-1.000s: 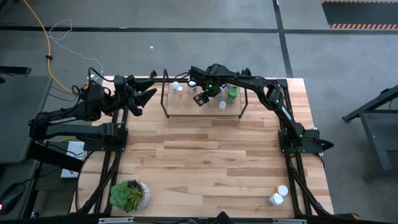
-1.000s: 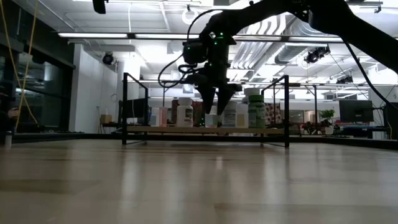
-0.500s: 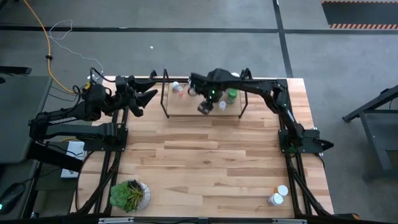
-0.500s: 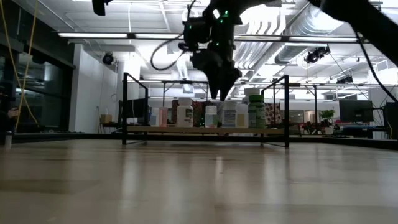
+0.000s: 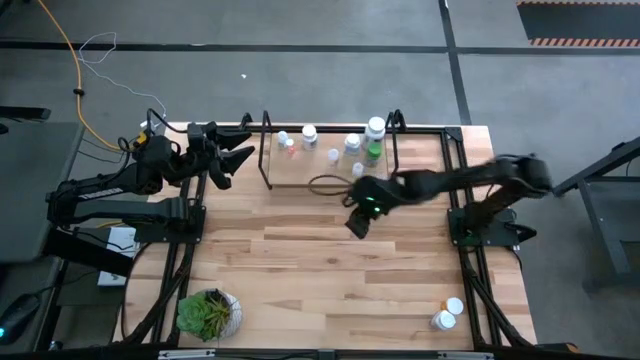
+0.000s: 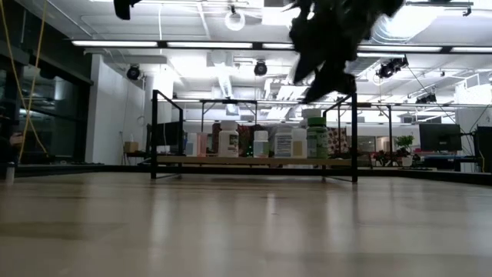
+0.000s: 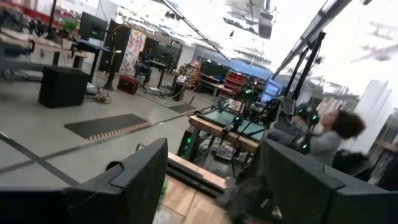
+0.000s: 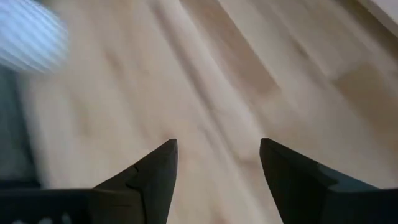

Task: Pick and place medicine bottles onto shelf by color
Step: Put the white pill bottle into the shelf

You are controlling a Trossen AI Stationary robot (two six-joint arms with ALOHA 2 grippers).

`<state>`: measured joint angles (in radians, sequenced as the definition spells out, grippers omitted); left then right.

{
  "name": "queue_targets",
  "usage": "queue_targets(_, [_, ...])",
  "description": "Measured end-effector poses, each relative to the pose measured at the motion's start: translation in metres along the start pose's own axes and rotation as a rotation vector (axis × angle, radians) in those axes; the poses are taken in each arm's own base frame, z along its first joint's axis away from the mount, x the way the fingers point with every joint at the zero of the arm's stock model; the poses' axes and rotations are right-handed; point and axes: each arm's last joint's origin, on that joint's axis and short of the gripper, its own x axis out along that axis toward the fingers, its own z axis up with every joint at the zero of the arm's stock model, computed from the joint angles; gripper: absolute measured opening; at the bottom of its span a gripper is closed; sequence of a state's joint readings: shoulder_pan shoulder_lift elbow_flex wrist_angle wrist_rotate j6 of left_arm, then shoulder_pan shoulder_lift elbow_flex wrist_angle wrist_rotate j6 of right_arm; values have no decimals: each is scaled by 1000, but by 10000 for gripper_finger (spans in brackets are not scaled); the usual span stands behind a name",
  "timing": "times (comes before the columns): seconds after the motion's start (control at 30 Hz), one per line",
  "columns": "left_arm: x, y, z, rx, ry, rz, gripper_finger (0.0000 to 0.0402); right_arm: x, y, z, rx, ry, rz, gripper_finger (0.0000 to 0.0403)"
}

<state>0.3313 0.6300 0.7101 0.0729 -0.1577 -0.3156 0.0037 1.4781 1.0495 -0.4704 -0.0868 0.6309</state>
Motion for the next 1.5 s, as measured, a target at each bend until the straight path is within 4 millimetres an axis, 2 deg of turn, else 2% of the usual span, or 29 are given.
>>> queue_targets(0.17, [0, 0, -1, 101, 13, 4, 250, -26, 15, -15, 16, -375, 254, 220])
queue_targets(0.33, [0, 1, -5, 116, 55, -19, 250, -42, 22, -13, -181, -683, 275, 220])
queue_targets(0.47, [0, 0, -7, 104, 84, -63, 250, -46, 26, -8, -274, -754, 254, 220])
queue_targets(0.73, [0, 0, -8, 89, 100, -70, 250, -54, 32, -1, -300, -759, 246, 220])
queue_targets(0.83, [0, 0, -9, 71, 108, -67, 250, -57, 35, 1, -267, -639, 232, 220])
queue_targets(0.9, [-1, 0, -10, 68, 120, -64, 250, -59, 38, -5, -244, -464, 215, 220])
queue_targets(1.0, [-1, 1, -12, 70, 142, -57, 250, -65, 44, -24, -159, -186, 175, 220])
queue_targets(1.1, [0, 2, -14, 81, 163, -52, 250, -69, 51, -55, -11, 66, 115, 220])
queue_targets(1.23, [0, 2, -16, 90, 176, -47, 250, -72, 68, -106, 262, 313, 62, 220])
queue_targets(1.4, [1, 2, -17, 92, 184, -46, 250, -78, 88, -166, 586, 479, -40, 220])
queue_targets(1.5, [2, 2, -17, 94, 188, -45, 250, -80, 96, -193, 739, 554, -129, 220])
